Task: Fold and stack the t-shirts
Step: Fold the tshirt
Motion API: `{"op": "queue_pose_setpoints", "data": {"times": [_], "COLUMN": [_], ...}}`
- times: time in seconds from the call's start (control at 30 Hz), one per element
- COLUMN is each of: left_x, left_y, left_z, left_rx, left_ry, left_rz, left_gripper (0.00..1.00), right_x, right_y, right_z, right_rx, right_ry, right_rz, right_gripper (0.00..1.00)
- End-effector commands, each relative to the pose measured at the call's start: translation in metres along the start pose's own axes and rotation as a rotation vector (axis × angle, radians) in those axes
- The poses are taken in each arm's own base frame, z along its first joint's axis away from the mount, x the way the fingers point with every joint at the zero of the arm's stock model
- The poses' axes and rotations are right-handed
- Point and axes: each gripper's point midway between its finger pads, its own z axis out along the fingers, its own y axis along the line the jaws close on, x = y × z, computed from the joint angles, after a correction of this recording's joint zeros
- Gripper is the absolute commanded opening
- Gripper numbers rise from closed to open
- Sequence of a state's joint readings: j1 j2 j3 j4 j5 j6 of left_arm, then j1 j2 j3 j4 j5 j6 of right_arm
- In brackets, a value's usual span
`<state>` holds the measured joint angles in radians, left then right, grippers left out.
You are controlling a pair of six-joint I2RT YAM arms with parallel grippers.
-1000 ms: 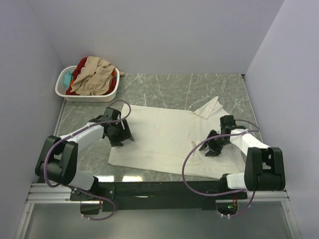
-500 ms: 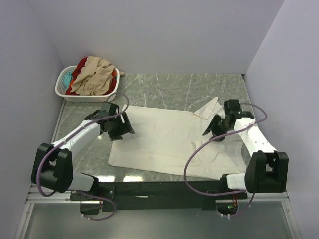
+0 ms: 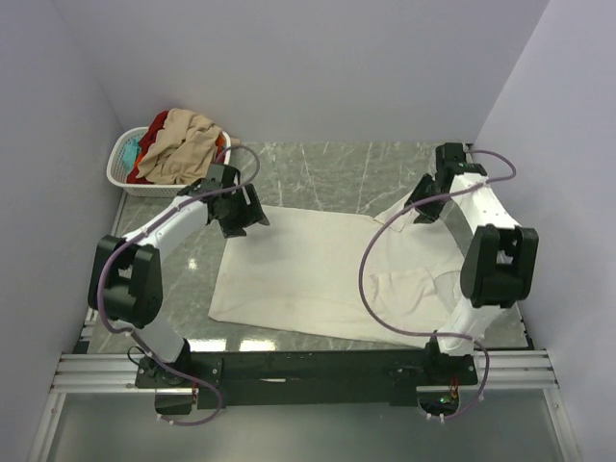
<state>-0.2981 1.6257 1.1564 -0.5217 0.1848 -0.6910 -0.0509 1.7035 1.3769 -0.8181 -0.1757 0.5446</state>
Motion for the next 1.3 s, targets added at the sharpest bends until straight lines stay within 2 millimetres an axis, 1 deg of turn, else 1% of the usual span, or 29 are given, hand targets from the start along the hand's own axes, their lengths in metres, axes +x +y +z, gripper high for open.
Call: {"op": "queue_pose_setpoints", "data": {"times": [0.0,0.03,0.07,0.1,0.13,0.17,0.2,0.23,0.27,0.3,0.33,0.37,0.4,0.43,0.47,0.5,0.53,0.57,0.6,0.63,0.7,0.77,0.8,0.9,0.93,1.17,1.27], "left_x": [-0.034,-0.039,-0.04,-0.046,-0.049,-0.051,-0.054,-0.057,-0.06,-0.062,-0.064,-0.064,-0.067,-0.068,-0.069,-0.07,-0.072,-0.073,-0.073,-0.073,-0.074,-0.076,-0.077,-0.078,-0.079,-0.083,-0.086], "left_y": [-0.015,-0.013,-0.011,-0.012,-0.009,-0.005,-0.005,-0.002,-0.001,0.0,0.003,0.005,0.004,0.007,0.007,0.007,0.008,0.008,0.009,0.01,0.011,0.013,0.013,0.016,0.017,0.018,0.017], "left_z": [-0.007,-0.007,-0.003,-0.004,-0.003,0.0,-0.001,0.0,-0.001,-0.001,0.0,-0.001,-0.002,-0.002,-0.002,-0.002,-0.004,-0.004,-0.004,-0.004,-0.004,-0.005,-0.006,-0.006,-0.006,-0.001,0.0], "left_rx": [0.028,0.024,0.015,0.015,0.007,-0.002,-0.002,-0.01,-0.011,-0.015,-0.024,-0.03,-0.029,-0.036,-0.038,-0.039,-0.041,-0.042,-0.047,-0.05,-0.055,-0.061,-0.062,-0.068,-0.071,-0.07,-0.069], "left_ry": [-0.073,-0.078,-0.07,-0.081,-0.08,-0.076,-0.082,-0.082,-0.088,-0.089,-0.088,-0.085,-0.09,-0.093,-0.094,-0.093,-0.097,-0.099,-0.096,-0.094,-0.094,-0.097,-0.1,-0.098,-0.097,-0.09,-0.09], "left_rz": [0.029,0.025,0.019,0.015,0.01,0.001,-0.002,-0.01,-0.012,-0.015,-0.021,-0.023,-0.025,-0.026,-0.026,-0.023,-0.025,-0.025,-0.023,-0.026,-0.023,-0.023,-0.023,-0.028,-0.03,-0.036,-0.036], "left_gripper": [0.77,0.77,0.77,0.77,0.77,0.77,0.77,0.77,0.77,0.77,0.77,0.77,0.77,0.77,0.77,0.77,0.77,0.77,0.77,0.77,0.77,0.77,0.77,0.77,0.77,0.77,0.77], "right_x": [-0.053,-0.06,-0.068,-0.081,-0.086,-0.093,-0.105,-0.11,-0.116,-0.126,-0.129,-0.133,-0.142,-0.143,-0.147,-0.156,-0.157,-0.161,-0.168,-0.169,-0.177,-0.179,-0.184,-0.187,-0.19,-0.189,-0.186], "right_y": [0.003,-0.003,-0.002,0.002,-0.002,-0.004,0.001,-0.003,-0.005,-0.001,-0.005,-0.007,-0.004,-0.006,-0.005,-0.001,-0.004,-0.005,-0.003,-0.005,-0.002,-0.004,-0.003,-0.004,-0.005,-0.012,-0.016], "right_z": [0.005,0.017,0.02,0.02,0.032,0.035,0.035,0.046,0.049,0.05,0.061,0.065,0.066,0.077,0.081,0.081,0.09,0.093,0.094,0.101,0.104,0.112,0.112,0.12,0.119,0.125,0.129], "right_rx": [0.028,0.06,0.066,0.063,0.084,0.1,0.091,0.118,0.136,0.129,0.146,0.159,0.156,0.166,0.167,0.159,0.17,0.175,0.171,0.181,0.173,0.175,0.17,0.169,0.169,0.162,0.154], "right_ry": [-0.131,-0.133,-0.144,-0.174,-0.171,-0.188,-0.216,-0.219,-0.236,-0.262,-0.252,-0.257,-0.28,-0.27,-0.278,-0.304,-0.299,-0.305,-0.323,-0.322,-0.337,-0.334,-0.35,-0.344,-0.347,-0.321,-0.299], "right_rz": [-0.01,-0.001,0.004,0.005,0.01,0.012,0.01,0.012,0.015,0.013,0.016,0.021,0.018,0.019,0.017,0.011,0.011,0.014,0.008,0.007,0.008,0.011,0.011,0.011,0.016,0.03,0.033], "right_gripper": [0.48,0.48,0.47,0.47,0.47,0.47,0.47,0.47,0.46,0.46,0.46,0.46,0.46,0.46,0.46,0.46,0.46,0.46,0.46,0.46,0.47,0.47,0.47,0.47,0.46,0.39,0.38]}}
